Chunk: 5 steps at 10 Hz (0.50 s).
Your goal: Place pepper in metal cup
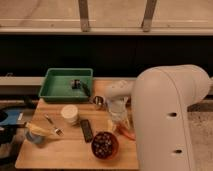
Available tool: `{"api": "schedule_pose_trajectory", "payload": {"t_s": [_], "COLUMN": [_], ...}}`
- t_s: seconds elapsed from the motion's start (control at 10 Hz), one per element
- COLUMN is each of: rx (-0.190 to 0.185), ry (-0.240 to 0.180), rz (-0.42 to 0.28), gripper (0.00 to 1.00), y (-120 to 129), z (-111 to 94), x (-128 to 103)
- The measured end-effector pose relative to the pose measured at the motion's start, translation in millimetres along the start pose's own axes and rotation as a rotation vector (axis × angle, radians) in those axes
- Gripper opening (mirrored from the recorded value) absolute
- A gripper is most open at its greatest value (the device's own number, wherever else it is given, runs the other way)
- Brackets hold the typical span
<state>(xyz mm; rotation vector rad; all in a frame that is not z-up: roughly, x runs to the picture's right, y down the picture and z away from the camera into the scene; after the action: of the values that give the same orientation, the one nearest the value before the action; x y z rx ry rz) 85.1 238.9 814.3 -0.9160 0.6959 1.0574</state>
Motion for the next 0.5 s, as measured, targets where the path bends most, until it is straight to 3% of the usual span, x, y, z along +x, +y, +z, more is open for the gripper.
{"api": "schedule_pose_trajectory", "payload": {"t_s": [0.4, 0.5], "rx": [0.005, 0.011], "ry": [0.02, 0.03], "rz": [-0.011, -0.004], "gripper": [0.72, 0.66], "y": [12.7, 13.7], "z": [6.6, 7.9], "x": [-6.5, -7.8]}}
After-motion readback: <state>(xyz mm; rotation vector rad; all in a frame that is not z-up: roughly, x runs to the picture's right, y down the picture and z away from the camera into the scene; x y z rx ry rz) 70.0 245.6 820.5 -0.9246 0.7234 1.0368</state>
